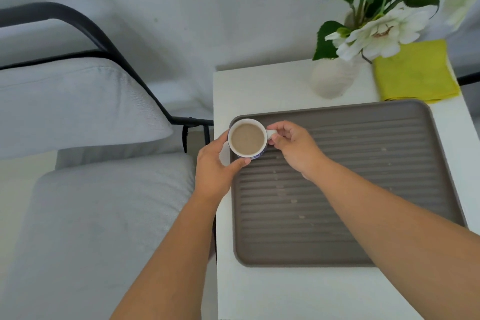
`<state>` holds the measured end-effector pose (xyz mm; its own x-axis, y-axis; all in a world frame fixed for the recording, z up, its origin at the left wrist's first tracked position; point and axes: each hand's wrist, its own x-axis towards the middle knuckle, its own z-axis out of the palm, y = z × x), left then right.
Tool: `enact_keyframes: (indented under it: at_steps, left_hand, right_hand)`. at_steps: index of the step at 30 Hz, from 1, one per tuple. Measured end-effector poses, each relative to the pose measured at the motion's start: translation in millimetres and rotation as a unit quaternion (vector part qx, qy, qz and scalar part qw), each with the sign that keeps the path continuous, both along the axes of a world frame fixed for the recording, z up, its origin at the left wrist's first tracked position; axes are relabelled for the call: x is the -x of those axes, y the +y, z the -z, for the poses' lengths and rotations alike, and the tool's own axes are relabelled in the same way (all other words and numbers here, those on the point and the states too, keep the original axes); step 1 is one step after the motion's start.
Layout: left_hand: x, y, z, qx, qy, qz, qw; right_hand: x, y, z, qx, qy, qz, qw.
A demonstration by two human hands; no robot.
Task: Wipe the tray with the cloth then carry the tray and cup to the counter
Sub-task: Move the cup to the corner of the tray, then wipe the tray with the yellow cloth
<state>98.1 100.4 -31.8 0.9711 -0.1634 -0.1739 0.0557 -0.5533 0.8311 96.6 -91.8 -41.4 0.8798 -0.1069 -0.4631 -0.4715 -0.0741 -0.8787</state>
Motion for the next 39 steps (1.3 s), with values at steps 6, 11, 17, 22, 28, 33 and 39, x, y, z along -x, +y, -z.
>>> enact_keyframes:
  at_steps: [6,11,17,22,28,33,39]
  left_hand:
    - [3.2,-1.9,-2.9,0.012,0.031,-0.023,0.999]
    - [16.2,-7.9,-13.2,-0.016,0.09,-0.096,0.991]
    - [28.6,-62.2,-52.4,-0.009,0.005,-0.005,1.0]
    - [19.6,-137.9,-64.8,-0.009,0.026,0.108,0.994]
    - [3.4,-217.9,-43.3,-0.066,0.077,0.25,0.963]
    - [-29.8,-276.6,-23.9,-0.098,0.068,0.21,0.97]
    - [-54.1,-332.3,-3.1,-0.26,0.087,0.223,0.935]
  right_hand:
    - [1.1,-0.3,-0.4,-0.002,-0.001,-0.013,1.0]
    - [11.3,-24.6,-11.8,0.038,-0.013,0.022,0.999]
    - [36.3,-103.0,-22.8,0.031,-0.002,0.233,0.972]
    - [49.3,-174.3,-34.1,0.078,0.03,0.29,0.953]
    - [48.1,-239.8,-24.1,0.165,0.045,0.306,0.937]
    - [47.4,-273.9,-13.5,0.163,0.069,0.302,0.937]
    - [25.6,-287.2,-8.6,0.028,0.038,0.325,0.945]
